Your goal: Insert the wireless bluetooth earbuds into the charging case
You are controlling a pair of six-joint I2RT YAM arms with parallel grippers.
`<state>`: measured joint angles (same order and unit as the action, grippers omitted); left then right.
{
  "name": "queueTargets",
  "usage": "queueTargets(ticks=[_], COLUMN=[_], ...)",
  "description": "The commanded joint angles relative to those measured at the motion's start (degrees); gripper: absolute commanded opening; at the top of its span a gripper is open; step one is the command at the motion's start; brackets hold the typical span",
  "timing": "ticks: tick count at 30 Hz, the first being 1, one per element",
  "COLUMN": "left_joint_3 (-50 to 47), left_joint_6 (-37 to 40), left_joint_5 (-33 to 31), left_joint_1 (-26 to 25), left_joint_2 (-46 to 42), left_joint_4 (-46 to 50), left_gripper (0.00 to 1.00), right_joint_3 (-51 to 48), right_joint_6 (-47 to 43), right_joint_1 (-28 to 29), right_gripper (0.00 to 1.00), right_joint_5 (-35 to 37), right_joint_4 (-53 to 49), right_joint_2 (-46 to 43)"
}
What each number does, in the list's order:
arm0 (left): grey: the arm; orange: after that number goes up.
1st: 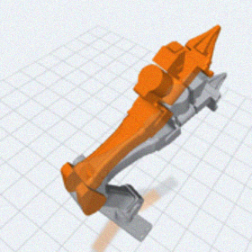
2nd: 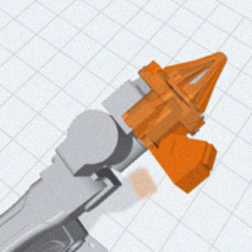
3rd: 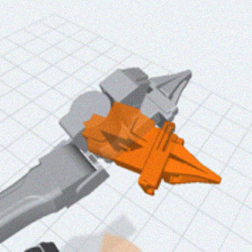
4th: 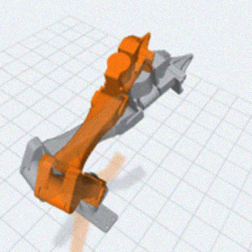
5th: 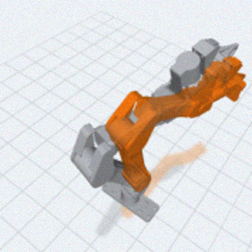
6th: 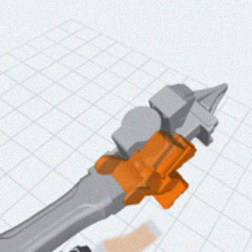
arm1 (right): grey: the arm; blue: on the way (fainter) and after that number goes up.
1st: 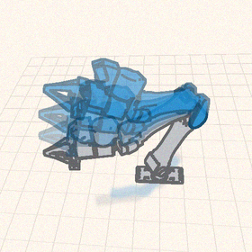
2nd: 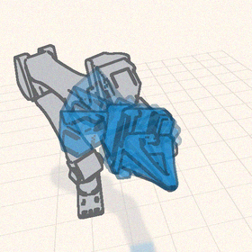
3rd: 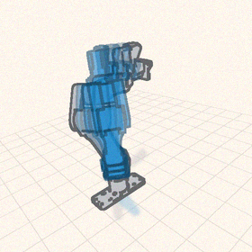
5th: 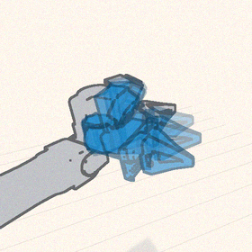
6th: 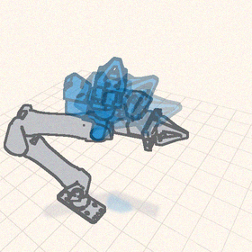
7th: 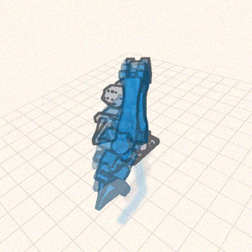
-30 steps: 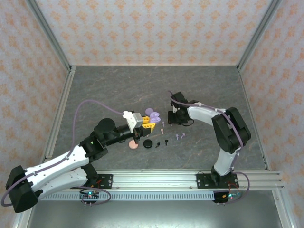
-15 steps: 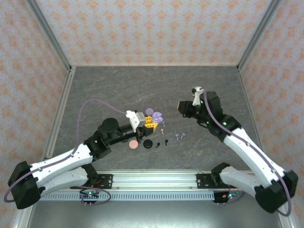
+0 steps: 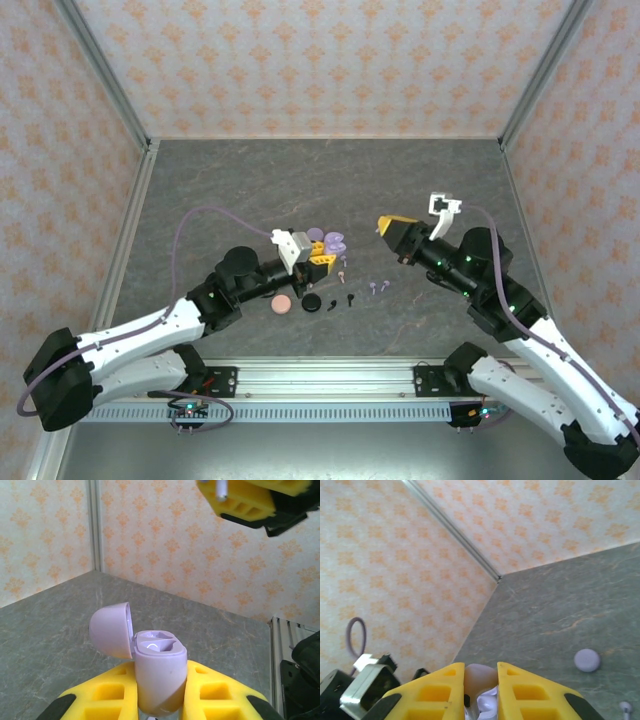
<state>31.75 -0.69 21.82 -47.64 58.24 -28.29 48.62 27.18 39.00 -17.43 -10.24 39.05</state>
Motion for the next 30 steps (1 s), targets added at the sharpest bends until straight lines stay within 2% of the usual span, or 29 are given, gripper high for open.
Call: queueTargets(ticks=[1,11,30], left_joint_3=[0.9,1.9,2.0], left_joint_6=[-1.4,-1.4,-1.5], left_joint_5=[-1.7,-1.7,-2.4], left_joint_1=[-0.6,-1.0,-1.1], left_joint_2=[0.4,1.3,1.3], left_joint_4=[-4.0,-3.2,-3.3], left_gripper=[0.0,0.0,0.0], right_joint_3=[-2.3,-0.4,-4.2], right_joint_6=[1.6,-1.6,0.5], right_joint_1=[3.5,10.0,10.5], right_gripper=[0.18,0.18,0.18], right_joint_5=[4.1,7.8,7.6], right_joint_4=[6.3,8.7,8.7], right_joint_2=[1.1,8.2,10.7])
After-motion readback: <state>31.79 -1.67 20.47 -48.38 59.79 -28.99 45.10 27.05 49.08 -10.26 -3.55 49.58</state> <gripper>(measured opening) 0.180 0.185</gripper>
